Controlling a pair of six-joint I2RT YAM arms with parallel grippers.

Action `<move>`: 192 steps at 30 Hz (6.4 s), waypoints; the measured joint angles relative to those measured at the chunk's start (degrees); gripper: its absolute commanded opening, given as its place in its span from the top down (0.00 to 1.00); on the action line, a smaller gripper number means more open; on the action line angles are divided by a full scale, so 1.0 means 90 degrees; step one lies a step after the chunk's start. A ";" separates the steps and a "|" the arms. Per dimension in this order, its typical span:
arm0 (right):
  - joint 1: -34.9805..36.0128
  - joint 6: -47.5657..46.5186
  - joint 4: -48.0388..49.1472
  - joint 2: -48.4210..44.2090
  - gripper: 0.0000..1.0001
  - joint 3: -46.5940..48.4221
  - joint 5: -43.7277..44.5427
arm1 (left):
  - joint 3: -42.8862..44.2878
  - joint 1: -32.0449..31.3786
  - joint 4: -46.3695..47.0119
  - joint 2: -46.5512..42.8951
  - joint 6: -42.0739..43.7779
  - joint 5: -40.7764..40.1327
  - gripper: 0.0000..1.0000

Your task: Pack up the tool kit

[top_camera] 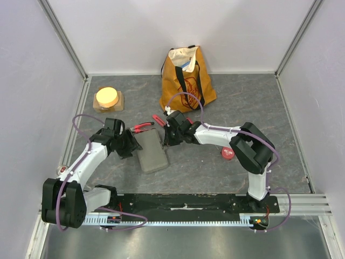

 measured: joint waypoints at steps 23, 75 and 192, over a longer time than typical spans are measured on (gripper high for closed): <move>0.0782 -0.0376 -0.2390 -0.0952 1.00 0.1324 0.2499 | 0.1270 -0.0102 0.0886 0.0272 0.0444 0.1817 0.16; 0.0185 0.0121 -0.3055 -0.2178 0.48 -0.1375 0.2926 | 0.1226 -0.0364 -0.0420 0.0274 0.1224 -0.0573 0.13; 0.0024 -0.0534 -0.1491 -0.2135 0.39 -0.0236 0.1307 | 0.1005 -0.3461 -0.1173 0.1372 -0.2664 -0.2475 0.56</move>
